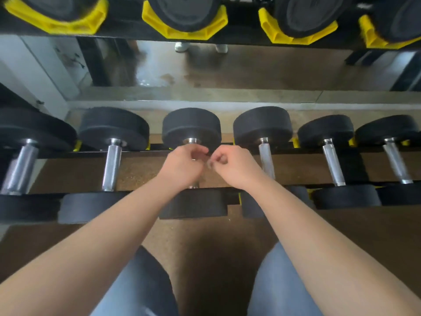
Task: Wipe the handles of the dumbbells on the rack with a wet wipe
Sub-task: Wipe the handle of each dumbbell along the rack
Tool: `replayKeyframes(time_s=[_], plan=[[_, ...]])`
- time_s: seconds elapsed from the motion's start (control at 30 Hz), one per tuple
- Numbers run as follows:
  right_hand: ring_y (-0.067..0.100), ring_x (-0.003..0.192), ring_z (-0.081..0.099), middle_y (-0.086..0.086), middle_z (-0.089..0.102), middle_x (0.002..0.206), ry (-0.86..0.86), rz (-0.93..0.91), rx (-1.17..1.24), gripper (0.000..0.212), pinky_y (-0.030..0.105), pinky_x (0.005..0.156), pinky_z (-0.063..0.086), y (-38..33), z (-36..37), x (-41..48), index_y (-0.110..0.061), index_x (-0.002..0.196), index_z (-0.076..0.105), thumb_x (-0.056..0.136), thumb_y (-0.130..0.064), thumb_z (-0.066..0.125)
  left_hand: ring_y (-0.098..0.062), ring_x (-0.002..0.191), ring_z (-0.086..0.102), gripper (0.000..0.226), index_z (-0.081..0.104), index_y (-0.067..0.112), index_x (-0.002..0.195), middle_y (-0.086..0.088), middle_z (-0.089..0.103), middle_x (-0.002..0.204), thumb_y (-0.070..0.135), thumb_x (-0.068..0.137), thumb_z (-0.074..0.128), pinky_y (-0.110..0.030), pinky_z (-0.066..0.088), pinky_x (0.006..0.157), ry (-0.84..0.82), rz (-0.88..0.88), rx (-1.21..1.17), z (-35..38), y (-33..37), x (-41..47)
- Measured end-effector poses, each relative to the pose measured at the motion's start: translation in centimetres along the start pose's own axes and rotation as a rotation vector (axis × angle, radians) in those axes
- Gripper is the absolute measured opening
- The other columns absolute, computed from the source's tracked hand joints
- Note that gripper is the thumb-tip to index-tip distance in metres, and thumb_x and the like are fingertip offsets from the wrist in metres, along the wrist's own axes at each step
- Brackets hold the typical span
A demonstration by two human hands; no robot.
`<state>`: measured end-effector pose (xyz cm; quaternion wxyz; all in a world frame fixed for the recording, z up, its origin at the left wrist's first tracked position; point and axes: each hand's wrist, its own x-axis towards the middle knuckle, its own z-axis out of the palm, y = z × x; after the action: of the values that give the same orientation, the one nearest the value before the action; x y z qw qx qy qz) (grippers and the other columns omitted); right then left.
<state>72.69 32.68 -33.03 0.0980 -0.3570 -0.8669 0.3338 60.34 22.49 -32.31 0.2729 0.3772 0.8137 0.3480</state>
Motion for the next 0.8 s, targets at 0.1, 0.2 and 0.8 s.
replayKeyframes(time_s=[0.1,0.2,0.8], plan=[[0.01,0.078,0.061,-0.014,0.062,0.081,0.09,-0.001,-0.068,0.009,0.025,0.064,0.047,-2.2,3.3,1.4,-0.029,0.092,0.067,0.097,-0.026,0.061,-0.022,0.123,0.062,0.037,0.063,0.024,0.135,-0.001,0.069,0.131,0.022,0.098,0.057,-0.034,0.049,0.104,-0.02,-0.062,0.068,-1.3,-2.7,0.4],[0.022,0.083,0.064,-0.003,0.068,0.087,0.166,0.007,-0.123,0.013,0.032,0.071,0.053,-3.4,5.5,3.1,-0.021,0.09,0.069,0.097,-0.018,0.059,-0.026,0.123,0.063,0.045,0.056,0.024,0.142,-0.004,0.068,0.132,0.024,0.097,0.058,-0.037,0.05,0.104,-0.109,-0.093,0.067,-1.5,-4.4,0.9],[0.026,0.089,0.067,0.006,0.071,0.098,0.125,0.181,-0.335,0.015,0.03,0.074,0.051,-6.3,7.4,5.2,-0.018,0.096,0.067,0.1,-0.02,0.053,-0.029,0.12,0.062,0.062,0.038,0.031,0.154,-0.003,0.065,0.133,0.018,0.095,0.053,-0.043,0.053,0.101,-0.188,-0.095,-0.142,-1.1,-7.7,0.6]])
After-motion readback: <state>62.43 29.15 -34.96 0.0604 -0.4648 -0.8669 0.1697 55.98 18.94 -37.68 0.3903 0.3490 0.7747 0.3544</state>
